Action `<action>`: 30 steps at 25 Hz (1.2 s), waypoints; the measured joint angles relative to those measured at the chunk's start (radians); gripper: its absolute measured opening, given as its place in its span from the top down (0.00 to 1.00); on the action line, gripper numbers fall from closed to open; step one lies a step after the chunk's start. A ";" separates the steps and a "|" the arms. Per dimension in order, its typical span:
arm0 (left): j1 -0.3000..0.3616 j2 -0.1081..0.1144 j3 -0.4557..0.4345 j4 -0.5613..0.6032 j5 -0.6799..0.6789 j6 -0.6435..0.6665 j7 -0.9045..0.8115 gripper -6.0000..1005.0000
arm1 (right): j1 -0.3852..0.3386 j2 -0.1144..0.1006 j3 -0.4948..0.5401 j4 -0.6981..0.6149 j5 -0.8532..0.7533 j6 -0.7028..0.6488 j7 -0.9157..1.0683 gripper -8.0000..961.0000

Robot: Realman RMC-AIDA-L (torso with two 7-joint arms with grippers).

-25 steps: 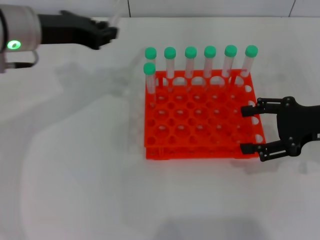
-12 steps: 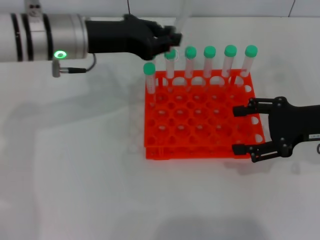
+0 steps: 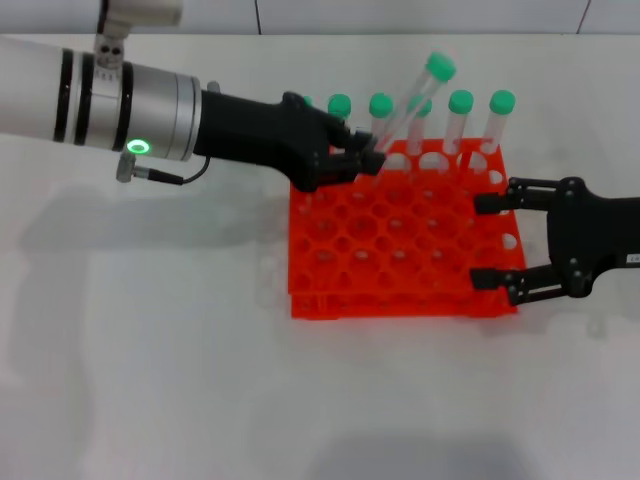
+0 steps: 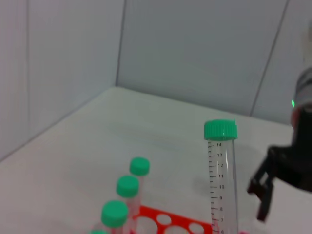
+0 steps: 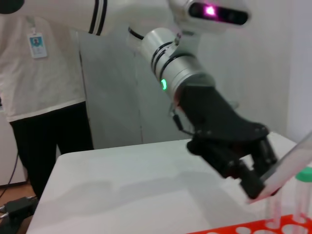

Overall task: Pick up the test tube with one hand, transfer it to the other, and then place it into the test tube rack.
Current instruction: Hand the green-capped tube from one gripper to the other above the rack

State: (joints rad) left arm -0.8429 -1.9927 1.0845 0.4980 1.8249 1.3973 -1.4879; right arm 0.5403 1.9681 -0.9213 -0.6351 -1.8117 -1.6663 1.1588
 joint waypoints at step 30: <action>-0.004 -0.033 -0.008 -0.001 0.026 -0.017 0.084 0.74 | 0.064 0.040 0.219 0.240 0.226 0.022 0.164 0.10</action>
State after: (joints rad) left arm -0.8471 -2.0254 1.0769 0.4969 1.8506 1.3806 -1.4035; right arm 0.6039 2.0080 -0.7021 -0.3947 -1.5858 -1.6444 1.3231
